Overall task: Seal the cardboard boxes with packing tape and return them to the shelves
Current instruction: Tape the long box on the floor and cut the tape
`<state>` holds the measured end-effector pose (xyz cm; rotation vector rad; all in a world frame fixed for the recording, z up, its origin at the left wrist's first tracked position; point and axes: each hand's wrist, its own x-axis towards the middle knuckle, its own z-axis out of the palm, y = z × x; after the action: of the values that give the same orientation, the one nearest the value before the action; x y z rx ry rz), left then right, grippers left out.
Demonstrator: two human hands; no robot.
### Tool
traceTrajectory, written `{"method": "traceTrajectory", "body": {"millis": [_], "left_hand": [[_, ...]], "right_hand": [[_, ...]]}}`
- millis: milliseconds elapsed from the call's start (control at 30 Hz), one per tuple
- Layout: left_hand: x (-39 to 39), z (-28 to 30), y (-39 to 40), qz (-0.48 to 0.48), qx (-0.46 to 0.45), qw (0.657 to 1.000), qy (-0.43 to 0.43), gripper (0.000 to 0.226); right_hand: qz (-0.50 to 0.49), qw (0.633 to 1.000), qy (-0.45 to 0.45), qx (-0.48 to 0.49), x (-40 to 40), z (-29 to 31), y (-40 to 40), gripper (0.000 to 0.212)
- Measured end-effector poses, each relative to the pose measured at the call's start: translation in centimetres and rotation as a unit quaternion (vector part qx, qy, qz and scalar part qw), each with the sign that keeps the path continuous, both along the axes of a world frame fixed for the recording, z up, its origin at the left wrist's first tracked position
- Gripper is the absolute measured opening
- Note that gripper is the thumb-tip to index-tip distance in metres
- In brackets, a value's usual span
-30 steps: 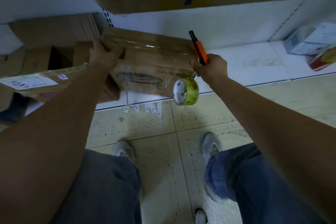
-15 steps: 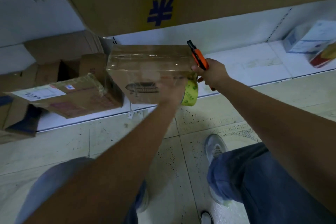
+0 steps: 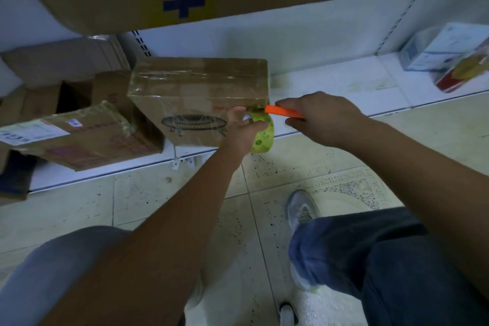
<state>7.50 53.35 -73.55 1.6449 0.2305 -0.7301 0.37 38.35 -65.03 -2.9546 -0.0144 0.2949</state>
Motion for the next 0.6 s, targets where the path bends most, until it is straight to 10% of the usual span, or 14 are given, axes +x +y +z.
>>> {"method": "traceTrajectory", "body": {"millis": [600], "left_hand": [[2.4, -0.5, 1.5, -0.088, 0.024, 0.995, -0.038, 0.018]], "right_hand": [[-0.041, 0.997, -0.018, -0.056, 1.5, -3.8, 2.0, 0.038]]}}
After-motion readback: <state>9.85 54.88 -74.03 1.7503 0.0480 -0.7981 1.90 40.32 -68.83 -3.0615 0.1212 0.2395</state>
